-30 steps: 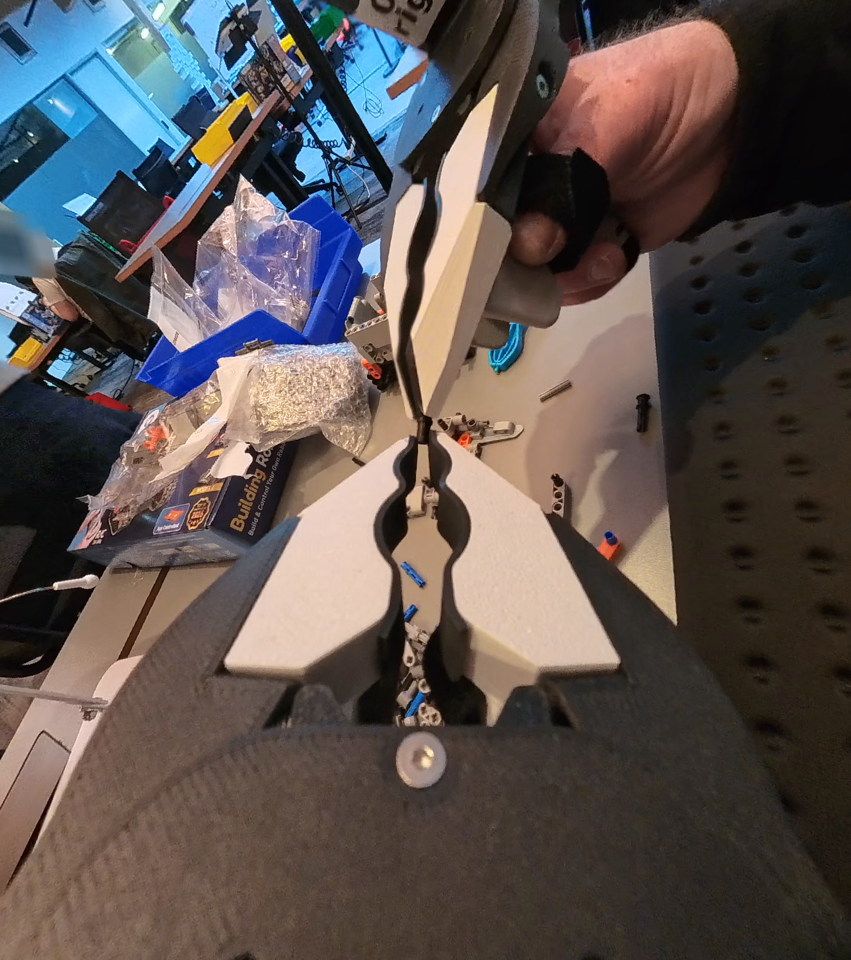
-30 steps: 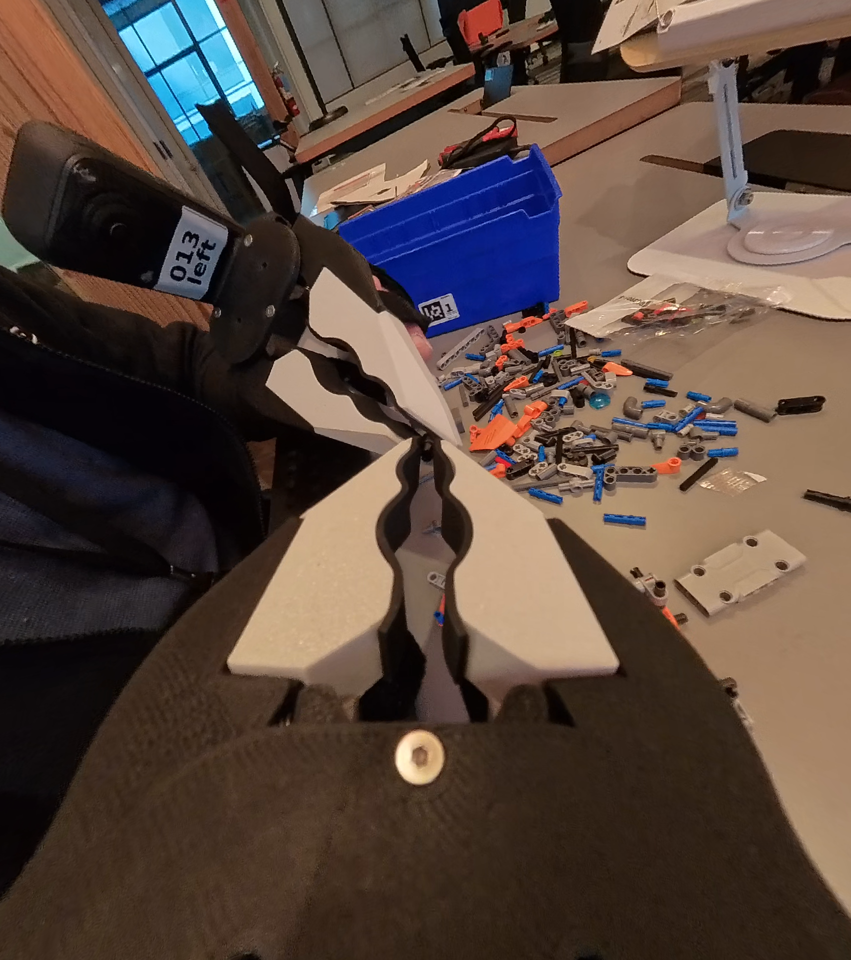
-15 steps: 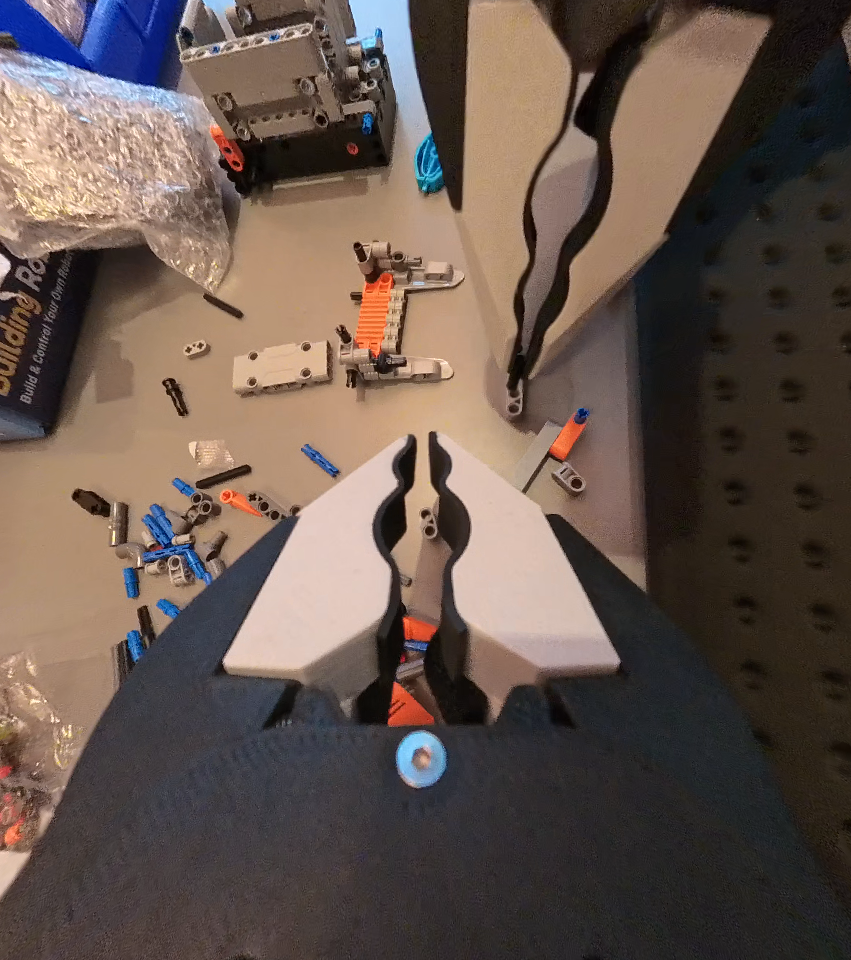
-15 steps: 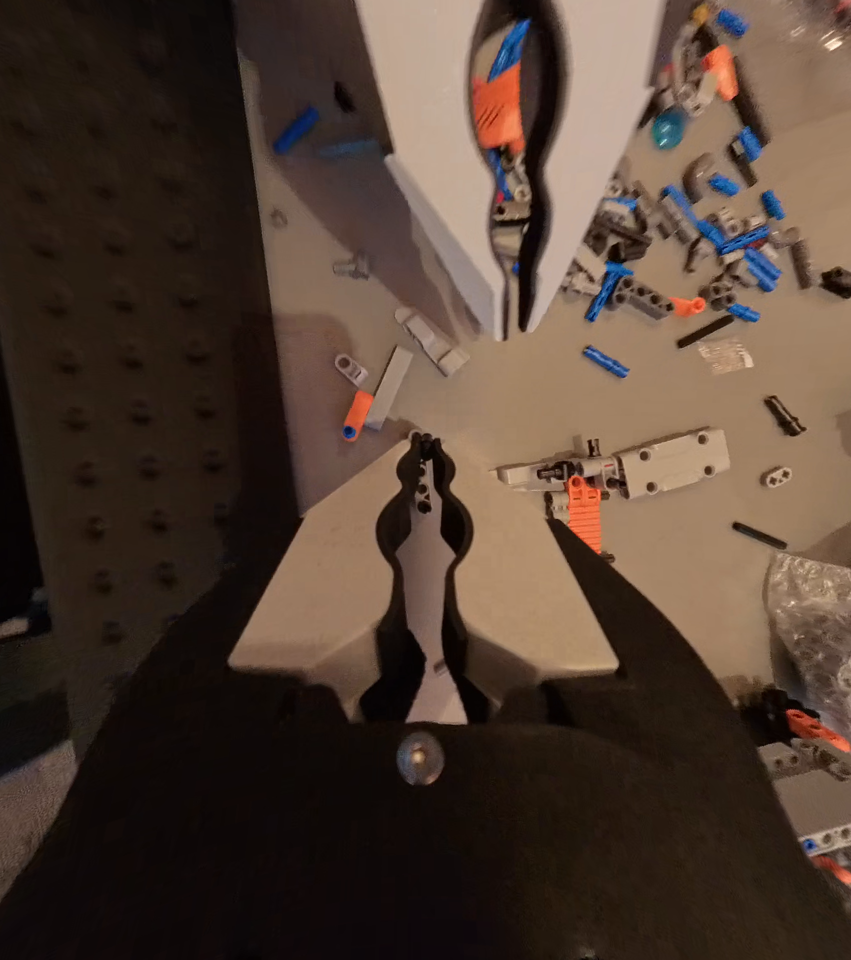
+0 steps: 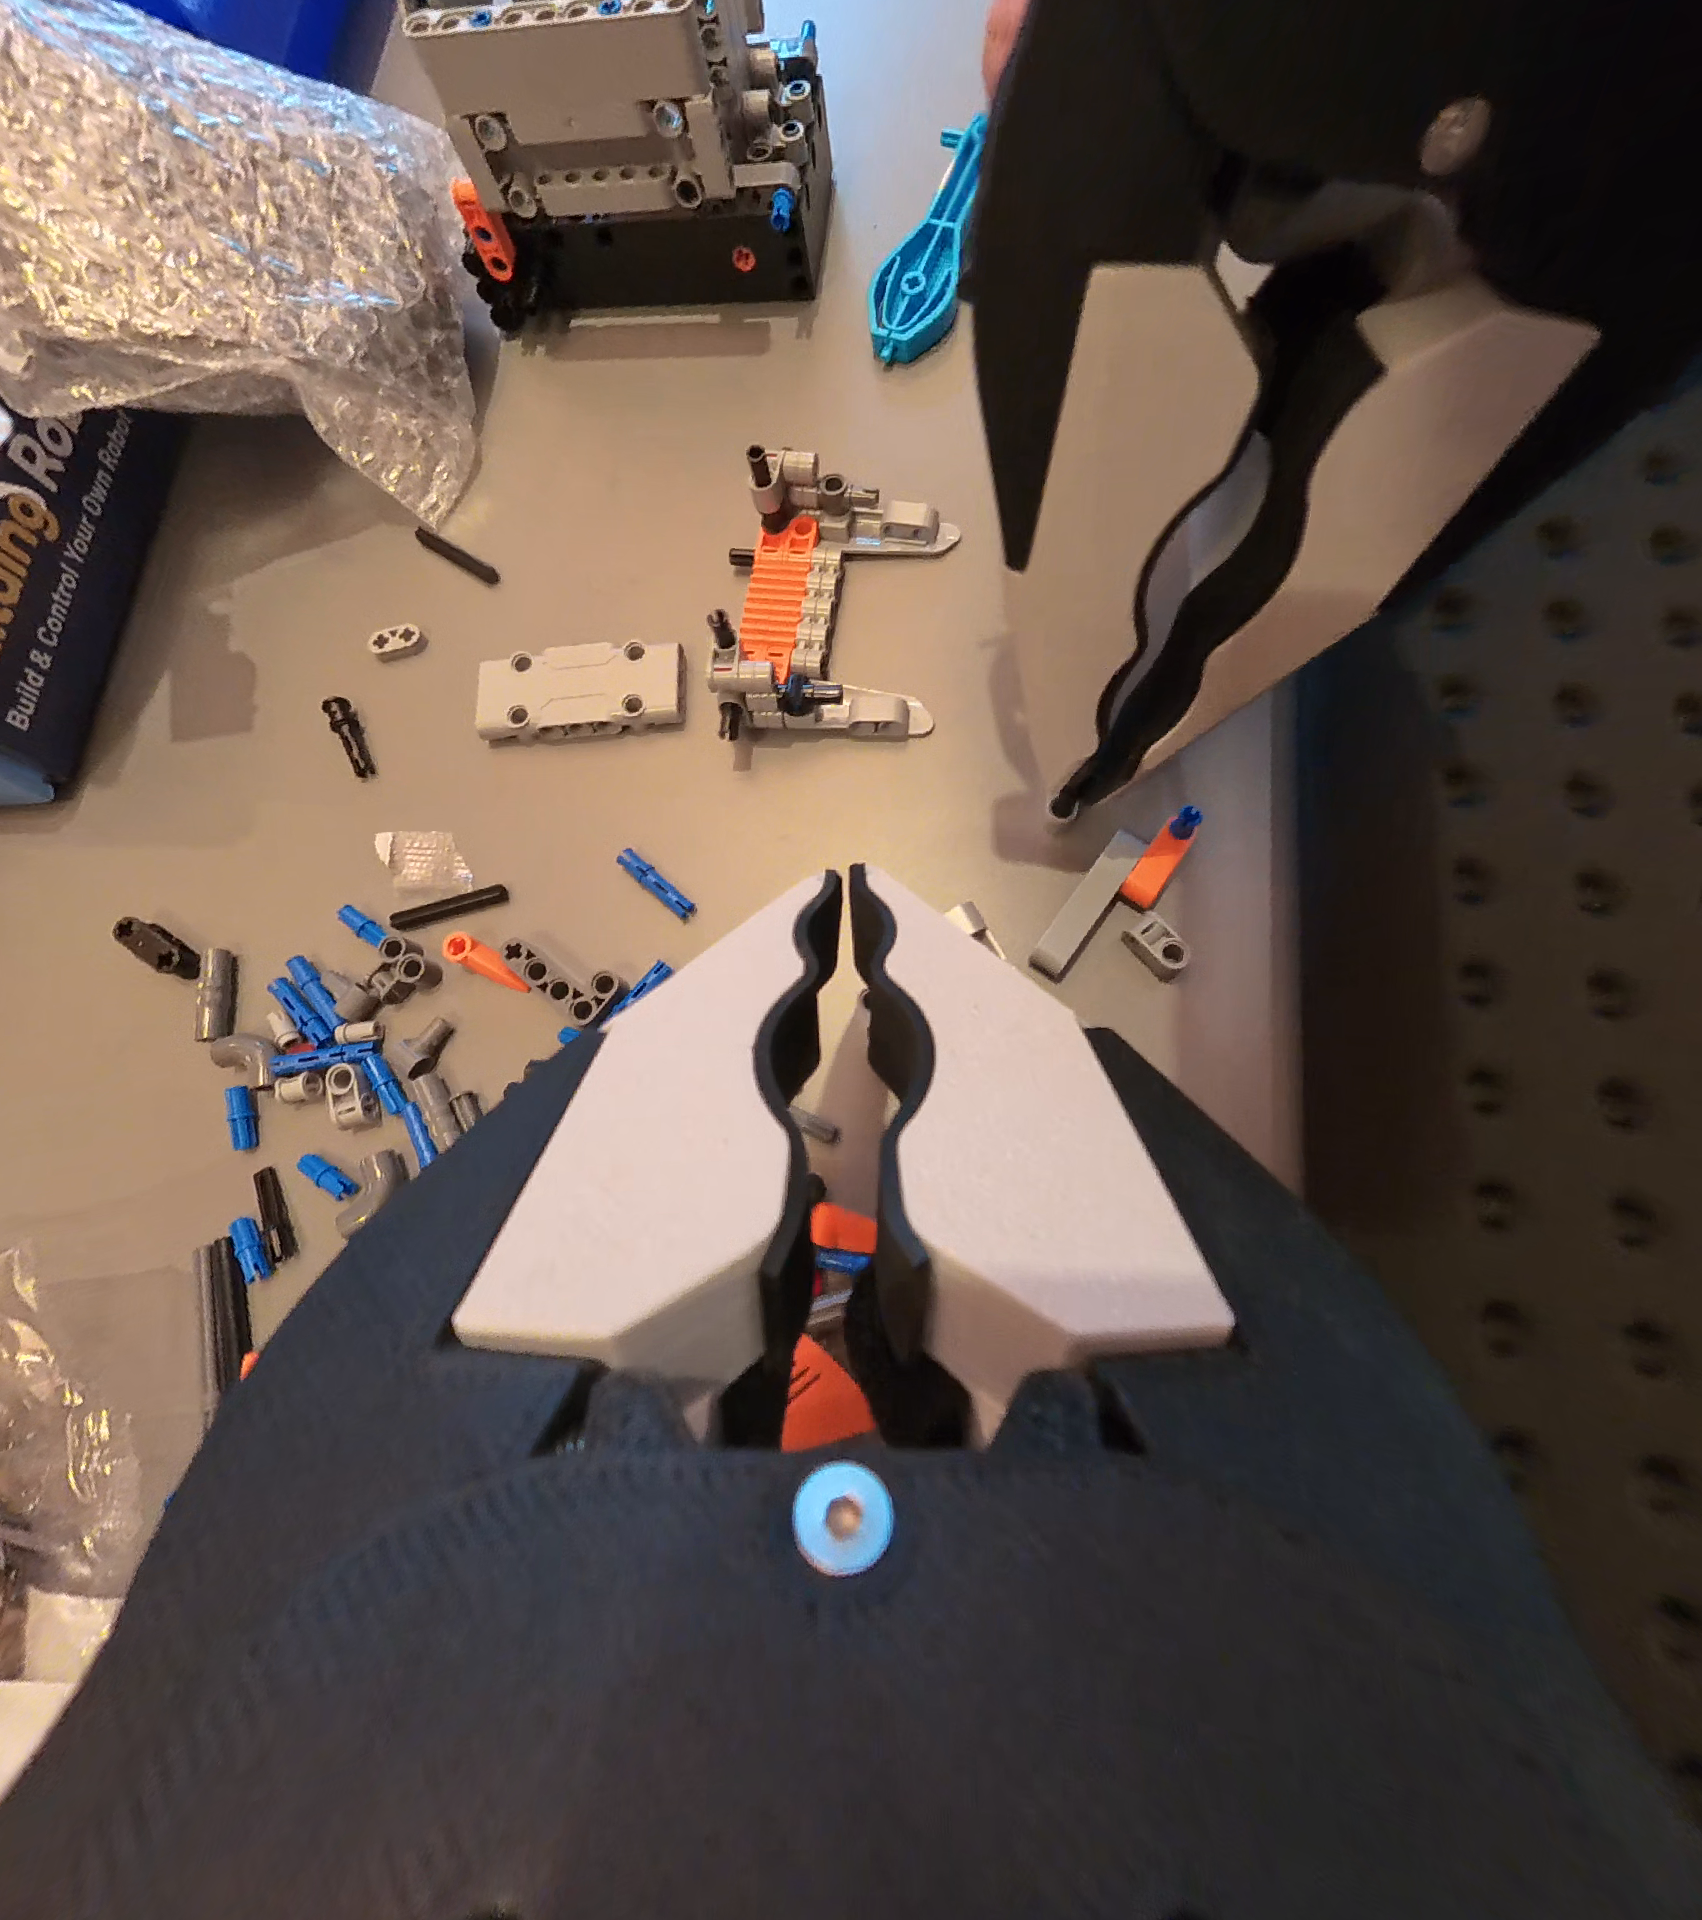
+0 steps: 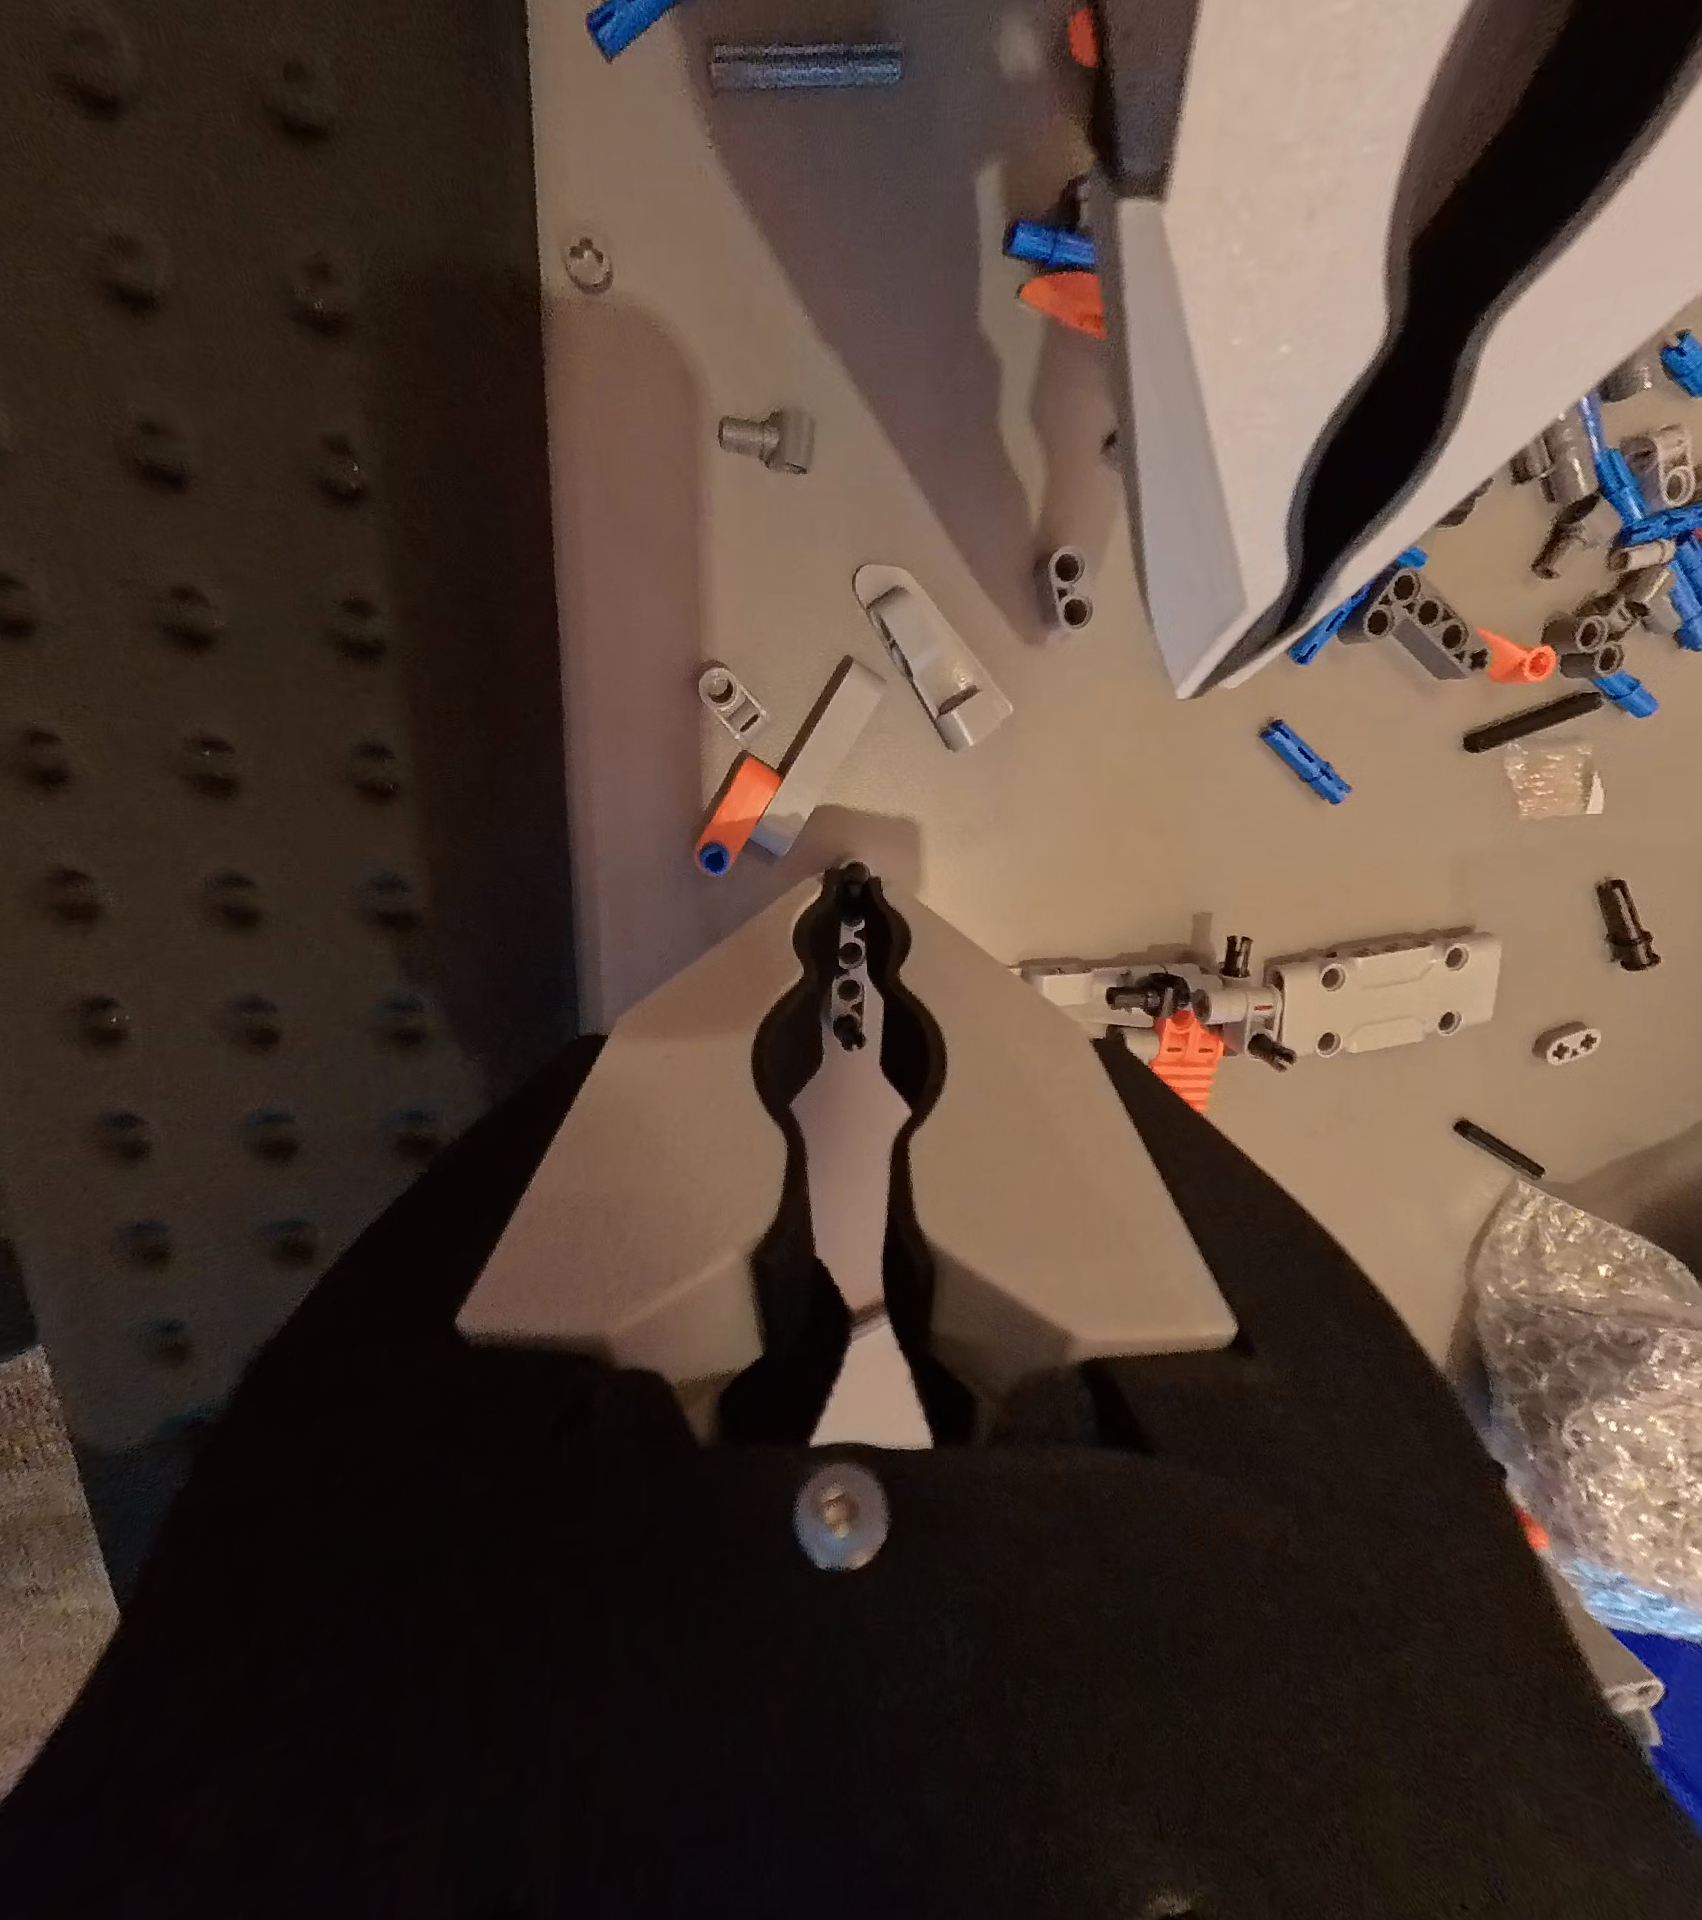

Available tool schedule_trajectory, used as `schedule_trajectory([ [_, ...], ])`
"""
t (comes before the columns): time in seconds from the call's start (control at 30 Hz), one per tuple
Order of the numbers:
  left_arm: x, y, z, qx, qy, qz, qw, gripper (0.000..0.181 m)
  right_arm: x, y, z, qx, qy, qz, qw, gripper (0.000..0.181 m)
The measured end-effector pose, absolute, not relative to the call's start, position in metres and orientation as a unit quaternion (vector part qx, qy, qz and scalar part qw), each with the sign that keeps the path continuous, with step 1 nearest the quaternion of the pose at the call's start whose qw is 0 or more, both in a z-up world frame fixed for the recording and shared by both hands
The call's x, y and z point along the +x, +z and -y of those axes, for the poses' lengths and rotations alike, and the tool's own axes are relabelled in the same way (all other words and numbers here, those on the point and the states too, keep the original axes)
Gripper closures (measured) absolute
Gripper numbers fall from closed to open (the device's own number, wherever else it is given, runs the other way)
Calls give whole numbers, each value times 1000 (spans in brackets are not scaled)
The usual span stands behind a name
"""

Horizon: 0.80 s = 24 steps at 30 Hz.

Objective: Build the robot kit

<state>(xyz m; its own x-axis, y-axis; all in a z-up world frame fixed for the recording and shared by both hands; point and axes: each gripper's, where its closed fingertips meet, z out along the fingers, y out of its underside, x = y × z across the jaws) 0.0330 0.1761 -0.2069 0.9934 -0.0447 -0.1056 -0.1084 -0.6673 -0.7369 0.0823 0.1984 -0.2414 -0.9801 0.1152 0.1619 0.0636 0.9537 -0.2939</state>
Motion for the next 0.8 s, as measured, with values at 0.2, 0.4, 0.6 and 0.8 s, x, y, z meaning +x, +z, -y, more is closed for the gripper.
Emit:
schedule_trajectory([
  [0.2,30,-209,-175,-914,36,-34,403,181,84,-242,-197,-11,105,991,84,181],
  [0.4,27,-210,-174,-914,30,-28,403,181,85,-243,-197,24,66,995,72,181],
  [0.6,30,-215,-174,-919,17,-31,393,181,87,-243,-193,33,67,995,61,181],
  [0.8,29,-216,-174,-918,11,-27,394,181,88,-243,-191,62,35,996,49,181],
])
